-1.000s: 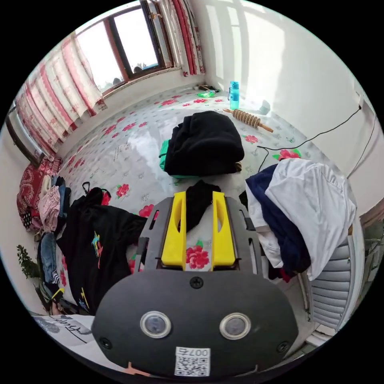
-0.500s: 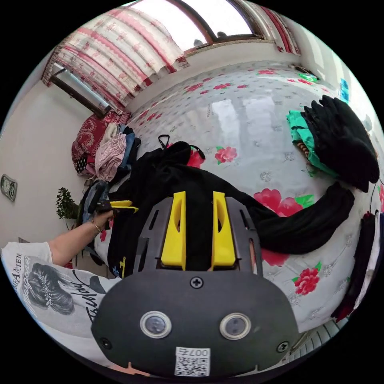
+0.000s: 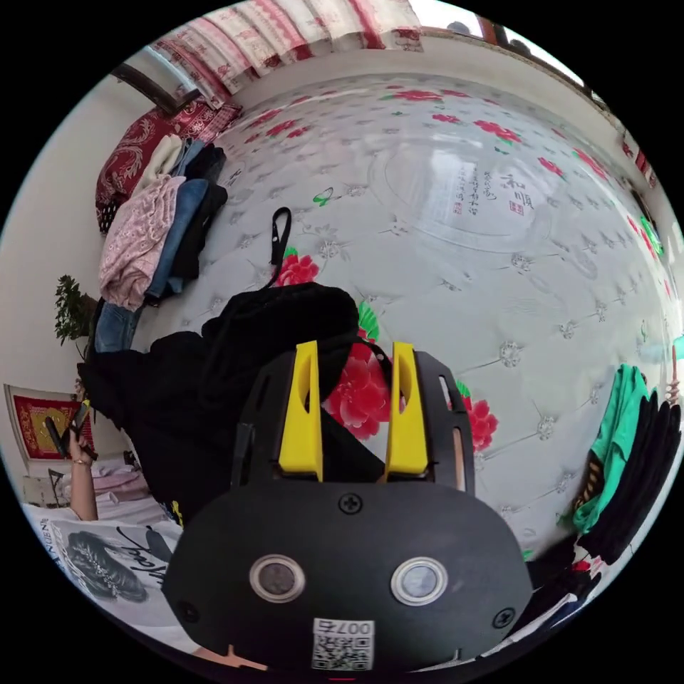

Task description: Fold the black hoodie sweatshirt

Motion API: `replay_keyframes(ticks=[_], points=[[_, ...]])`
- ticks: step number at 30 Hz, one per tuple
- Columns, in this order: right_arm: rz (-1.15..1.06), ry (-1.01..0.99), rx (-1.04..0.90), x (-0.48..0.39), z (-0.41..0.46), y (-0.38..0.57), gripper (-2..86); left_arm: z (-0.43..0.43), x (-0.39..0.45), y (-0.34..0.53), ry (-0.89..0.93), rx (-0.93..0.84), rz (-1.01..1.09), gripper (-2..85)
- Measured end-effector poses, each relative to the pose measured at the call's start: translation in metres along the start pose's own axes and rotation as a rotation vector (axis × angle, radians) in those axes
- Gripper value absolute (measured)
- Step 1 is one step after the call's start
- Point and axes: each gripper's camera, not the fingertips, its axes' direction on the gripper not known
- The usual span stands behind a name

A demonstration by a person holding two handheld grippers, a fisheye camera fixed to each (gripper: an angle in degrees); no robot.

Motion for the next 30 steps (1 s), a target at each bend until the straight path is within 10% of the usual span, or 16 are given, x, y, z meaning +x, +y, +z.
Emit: replay_keyframes(ticks=[5, 11, 19, 25, 30], points=[[-0.017, -0.065, -0.088, -0.007, 0.035, -0.042, 10.5, -0.014, -0.010, 0.040, -0.244, 0.032, -0.098, -0.5], [-0.173, -0.085, -0.139, -0.047, 0.041, -0.063, 3.5, 0.032, 0.085, 0.009, -0.008, -0.012, 0.166, -1.0], [-0.189, -0.042, 0.663, -0.060, -0.140, -0.018, 1.0, 0.090, 0.220, 0.005, 0.197, -0.089, 0.545, -1.0], [-0.094, 0.119, 0.157, -0.031, -0.045, -0.011, 5.3, 0.139, 0.233, -0.003, 0.237, -0.200, 0.514, -0.9], [-0.044, 0.066, 0.254, -0.019, -0.051, -0.012, 7.7, 0.148, 0.256, -0.021, 0.220, -0.172, 0.619, -0.7]])
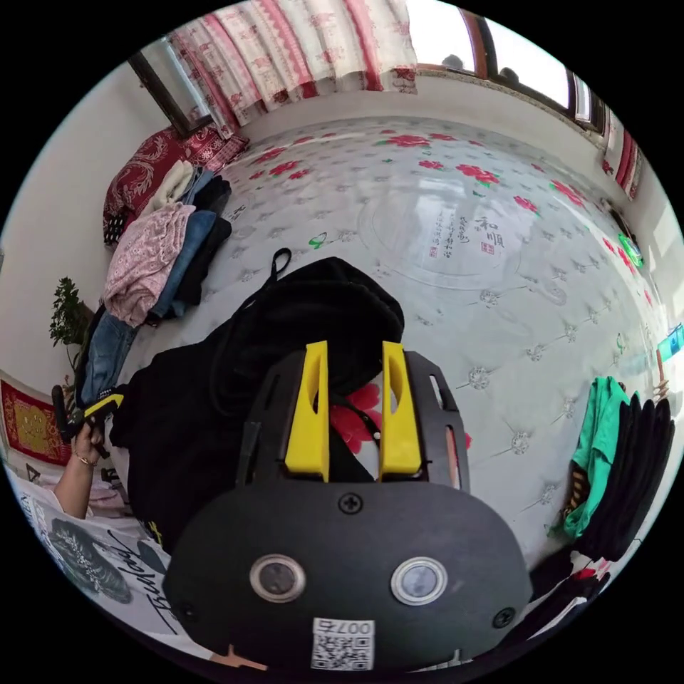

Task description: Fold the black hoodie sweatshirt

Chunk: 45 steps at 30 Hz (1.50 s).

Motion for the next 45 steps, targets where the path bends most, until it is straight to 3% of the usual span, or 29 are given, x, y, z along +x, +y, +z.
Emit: replay_keyframes(ticks=[6, 8, 11, 13, 15, 17, 22, 25, 29, 32, 38, 41, 45], points=[[-0.039, 0.156, -0.143, -0.010, 0.052, -0.053, 9.0, 0.053, 0.021, -0.041, -0.071, -0.079, 0.090, -0.3], [0.010, 0.133, -0.237, 0.002, 0.080, -0.061, 8.6, 0.084, 0.020, -0.049, -0.195, -0.201, 0.060, -0.8], [0.051, 0.089, -0.420, 0.015, 0.120, -0.069, 6.7, 0.088, 0.020, -0.052, -0.256, -0.178, 0.115, -0.9], [-0.017, 0.059, -0.320, 0.004, 0.110, -0.079, 5.7, 0.091, 0.014, -0.055, -0.366, -0.204, 0.107, -0.9], [-0.079, 0.006, -0.076, -0.022, 0.073, -0.097, 5.4, 0.095, -0.003, -0.056, -0.514, -0.237, 0.073, -1.0], [-0.102, -0.092, 0.086, -0.042, 0.047, -0.108, 6.1, 0.090, -0.035, -0.052, -0.456, -0.212, -0.017, -1.0], [-0.196, -0.243, 0.005, -0.076, 0.051, -0.124, 9.2, 0.077, -0.061, -0.047, -0.326, -0.188, -0.166, -1.0], [-0.194, -0.259, -0.019, -0.059, 0.044, -0.098, 10.3, 0.058, -0.046, -0.038, -0.332, -0.114, -0.120, -1.0], [-0.080, -0.096, 0.038, -0.001, 0.009, -0.001, 10.0, 0.030, -0.023, -0.026, -0.307, -0.010, -0.047, -0.9], [0.067, -0.011, -0.101, 0.054, 0.001, 0.085, 10.3, 0.029, -0.011, -0.030, -0.199, 0.013, 0.001, -0.8], [0.249, 0.033, -0.317, 0.106, 0.000, 0.202, 11.3, 0.081, 0.026, -0.064, -0.105, -0.081, 0.086, -0.4], [0.220, 0.116, -0.424, 0.112, 0.022, 0.217, 11.6, 0.125, 0.032, -0.072, -0.211, -0.224, 0.101, -0.8], [0.230, 0.089, -0.437, 0.120, 0.028, 0.229, 9.6, 0.126, 0.038, -0.066, -0.260, -0.187, 0.179, -0.9]])
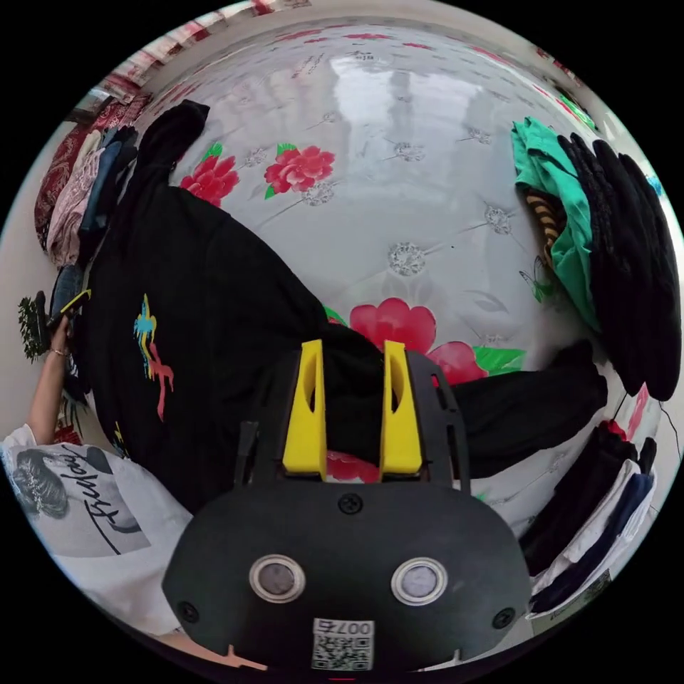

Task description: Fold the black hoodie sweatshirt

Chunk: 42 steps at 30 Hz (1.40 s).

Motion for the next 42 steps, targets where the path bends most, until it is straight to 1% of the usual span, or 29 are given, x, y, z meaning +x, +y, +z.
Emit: replay_keyframes(ticks=[1, 3, 5, 7, 9, 11, 12, 14, 15, 17, 19, 21, 23, 25, 29, 33, 37, 39, 42], points=[[-0.023, 0.015, -0.018, -0.001, 0.001, 0.002, 9.2, 0.001, -0.003, 0.004, -0.002, -0.002, -0.015, -1.0], [-0.113, 0.171, -0.041, -0.005, 0.007, 0.016, 8.3, 0.003, -0.007, 0.011, -0.002, 0.004, -0.027, -1.0], [-0.090, 0.219, -0.025, 0.005, 0.011, 0.028, 8.2, 0.006, -0.010, 0.014, 0.018, 0.014, -0.039, -1.0], [0.034, 0.128, 0.027, 0.029, 0.012, 0.036, 8.7, 0.009, -0.010, 0.014, 0.013, 0.019, -0.053, -1.0], [0.234, -0.082, 0.097, 0.063, 0.013, 0.046, 9.0, 0.010, -0.010, 0.012, 0.012, 0.006, -0.086, -1.0], [0.256, -0.131, 0.128, 0.067, 0.011, 0.053, 9.0, 0.006, -0.012, 0.012, 0.080, -0.034, -0.109, -1.0], [0.245, -0.096, 0.201, 0.062, 0.001, 0.062, 9.1, 0.003, -0.012, 0.014, 0.096, -0.044, -0.119, -1.0], [0.213, -0.082, 0.327, 0.050, -0.016, 0.083, 9.2, -0.019, -0.009, 0.035, 0.125, 0.020, -0.139, -0.9], [0.189, -0.123, 0.383, 0.042, -0.022, 0.098, 9.3, -0.025, -0.007, 0.043, 0.148, 0.043, -0.137, -0.9], [0.145, -0.211, 0.398, 0.028, -0.019, 0.120, 9.7, -0.043, 0.000, 0.087, 0.240, 0.093, -0.148, -0.9], [0.099, -0.282, 0.385, 0.012, -0.008, 0.144, 10.1, -0.053, 0.008, 0.129, 0.277, 0.105, -0.161, -0.8], [0.037, -0.335, 0.331, -0.012, 0.012, 0.175, 10.3, -0.062, 0.015, 0.175, 0.273, 0.099, -0.183, -0.6], [-0.010, -0.360, 0.286, -0.030, 0.028, 0.200, 10.5, -0.071, 0.023, 0.239, 0.248, 0.078, -0.224, 0.6], [-0.063, -0.354, 0.235, -0.046, 0.042, 0.225, 10.5, -0.075, 0.023, 0.285, 0.239, 0.048, -0.277, 2.3], [-0.168, -0.331, 0.069, -0.067, 0.074, 0.277, 10.9, -0.071, 0.018, 0.368, 0.289, -0.037, -0.349, 6.8], [-0.183, -0.318, -0.022, -0.072, 0.097, 0.318, 11.3, -0.068, 0.023, 0.402, 0.338, -0.070, -0.341, 8.7], [-0.136, -0.378, -0.038, -0.074, 0.110, 0.334, 11.6, -0.058, 0.048, 0.407, 0.358, -0.125, -0.240, 9.8], [-0.112, -0.426, -0.065, -0.081, 0.122, 0.337, 11.6, -0.054, 0.062, 0.403, 0.325, -0.143, -0.190, 9.9], [-0.089, -0.443, -0.095, -0.097, 0.134, 0.334, 10.7, -0.057, 0.075, 0.397, 0.267, -0.170, -0.143, 9.6]])
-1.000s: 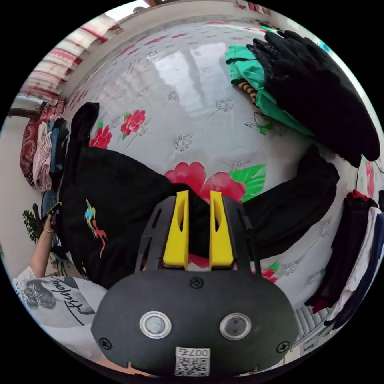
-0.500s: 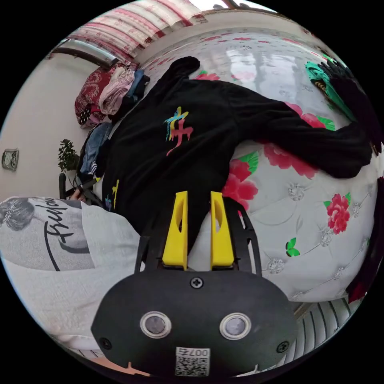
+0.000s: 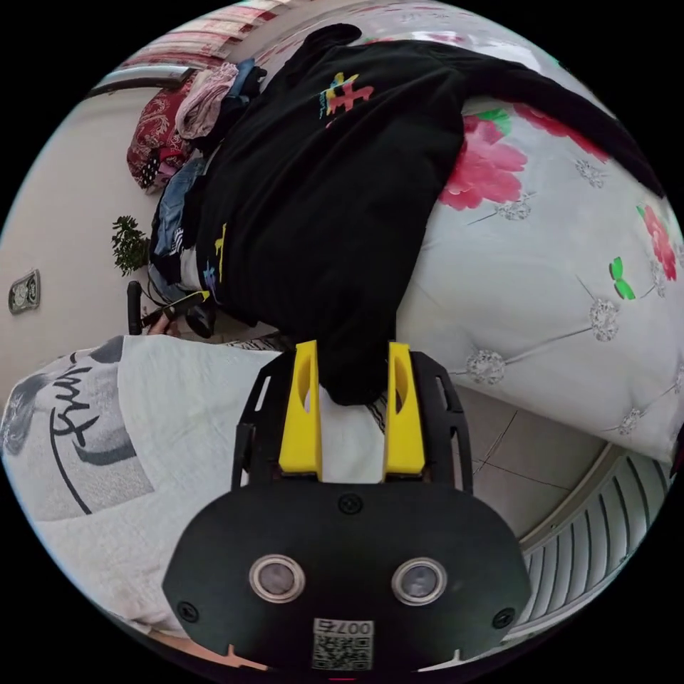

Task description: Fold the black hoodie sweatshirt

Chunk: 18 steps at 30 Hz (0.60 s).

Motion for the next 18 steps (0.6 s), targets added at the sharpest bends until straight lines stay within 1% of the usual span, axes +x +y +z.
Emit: replay_keyframes(ticks=[2, 3, 4, 6, 7, 8, 9, 10, 11, 13, 15, 18], points=[[0.012, 0.002, -0.029, -0.005, 0.013, -0.005, 9.4, -0.003, -0.001, 0.000, 0.016, -0.019, -0.017, 7.5], [0.017, 0.032, -0.038, -0.007, 0.020, -0.007, 7.9, -0.004, -0.002, 0.000, 0.029, -0.023, -0.016, 5.4], [0.019, 0.071, -0.043, -0.008, 0.023, -0.007, 6.9, -0.008, -0.003, 0.000, 0.026, -0.025, -0.025, 1.2], [-0.019, 0.169, -0.074, -0.012, 0.026, -0.003, 2.5, -0.015, 0.001, 0.002, 0.005, -0.040, 0.023, 0.0], [-0.031, 0.195, -0.059, -0.014, 0.023, 0.000, 2.1, -0.024, 0.003, 0.006, -0.035, -0.030, 0.054, -0.3], [-0.061, 0.264, -0.023, -0.019, 0.013, 0.010, 1.2, -0.038, 0.002, 0.014, -0.092, 0.000, 0.075, -0.6], [-0.094, 0.337, 0.012, -0.022, 0.003, 0.022, 0.7, -0.044, 0.000, 0.019, -0.109, 0.016, 0.079, -0.7], [-0.104, 0.368, 0.027, -0.022, -0.002, 0.029, 0.5, -0.054, -0.009, 0.031, -0.098, 0.044, 0.078, -0.8], [-0.108, 0.391, 0.044, -0.018, -0.008, 0.039, 0.3, -0.057, -0.021, 0.041, -0.042, 0.054, 0.058, -0.8], [-0.073, 0.293, 0.056, -0.005, -0.008, 0.046, 0.2, -0.053, -0.034, 0.053, 0.018, 0.063, 0.009, -0.8], [0.011, 0.216, 0.020, 0.012, 0.008, 0.038, 0.2, -0.045, -0.038, 0.059, 0.073, 0.056, -0.011, -0.8], [0.009, 0.264, -0.041, 0.009, 0.032, 0.024, 0.7, -0.042, -0.027, 0.059, 0.058, 0.039, -0.004, -0.7]])
